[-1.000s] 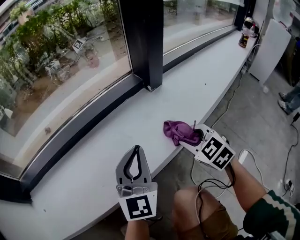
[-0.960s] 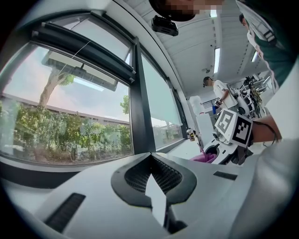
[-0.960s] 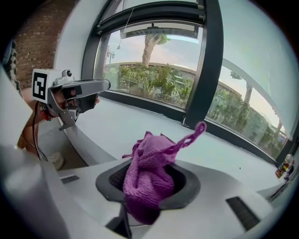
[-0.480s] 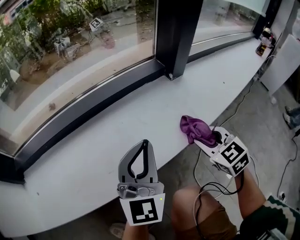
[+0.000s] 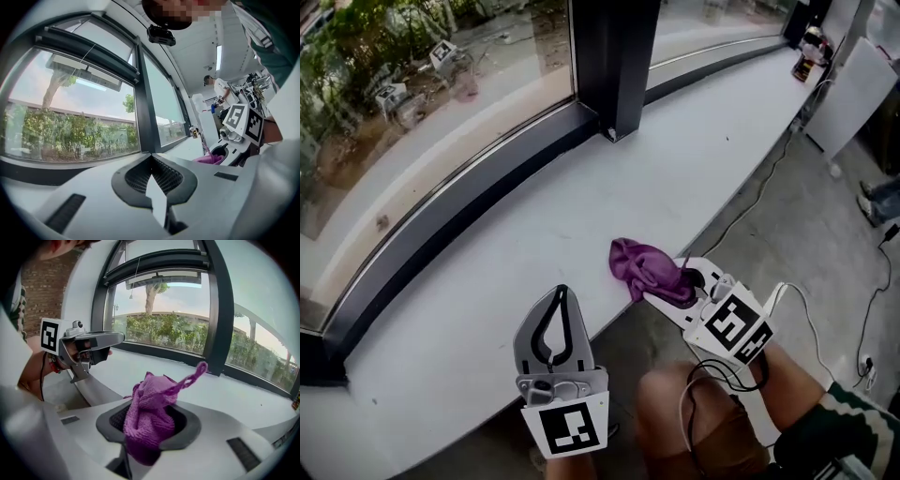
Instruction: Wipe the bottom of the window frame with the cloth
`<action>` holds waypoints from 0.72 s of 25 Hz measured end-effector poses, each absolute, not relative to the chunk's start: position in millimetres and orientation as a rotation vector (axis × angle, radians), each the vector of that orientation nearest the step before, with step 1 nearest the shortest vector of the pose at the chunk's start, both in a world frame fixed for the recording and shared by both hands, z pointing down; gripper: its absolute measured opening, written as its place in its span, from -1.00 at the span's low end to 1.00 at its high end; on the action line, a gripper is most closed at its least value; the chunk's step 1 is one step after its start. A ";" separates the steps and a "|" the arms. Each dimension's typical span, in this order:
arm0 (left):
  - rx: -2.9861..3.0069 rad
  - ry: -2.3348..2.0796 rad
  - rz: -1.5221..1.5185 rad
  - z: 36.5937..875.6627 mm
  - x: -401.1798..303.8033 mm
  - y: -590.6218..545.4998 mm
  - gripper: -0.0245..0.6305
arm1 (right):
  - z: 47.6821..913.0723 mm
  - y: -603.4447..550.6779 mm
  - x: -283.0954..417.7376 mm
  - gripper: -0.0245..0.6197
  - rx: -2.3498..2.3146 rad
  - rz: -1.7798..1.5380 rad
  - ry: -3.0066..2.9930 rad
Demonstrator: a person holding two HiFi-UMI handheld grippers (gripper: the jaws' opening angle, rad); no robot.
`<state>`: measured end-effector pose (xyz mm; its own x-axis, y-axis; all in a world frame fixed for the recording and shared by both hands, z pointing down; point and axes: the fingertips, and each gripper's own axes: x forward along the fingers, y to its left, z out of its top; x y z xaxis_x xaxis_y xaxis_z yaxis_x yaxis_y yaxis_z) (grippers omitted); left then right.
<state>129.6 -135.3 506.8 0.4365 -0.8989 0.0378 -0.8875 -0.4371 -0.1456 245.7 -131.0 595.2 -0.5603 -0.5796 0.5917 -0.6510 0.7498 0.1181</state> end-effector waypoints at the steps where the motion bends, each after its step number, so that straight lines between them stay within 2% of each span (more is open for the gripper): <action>1: -2.567 1.612 -0.160 506.2 127.8 -133.7 -0.92 | 595.5 -128.6 241.6 -0.48 0.911 0.152 -2.330; 18: -2.495 1.752 -0.264 517.2 62.6 -104.0 -0.92 | 592.3 -95.8 165.5 -0.47 0.713 0.161 -2.403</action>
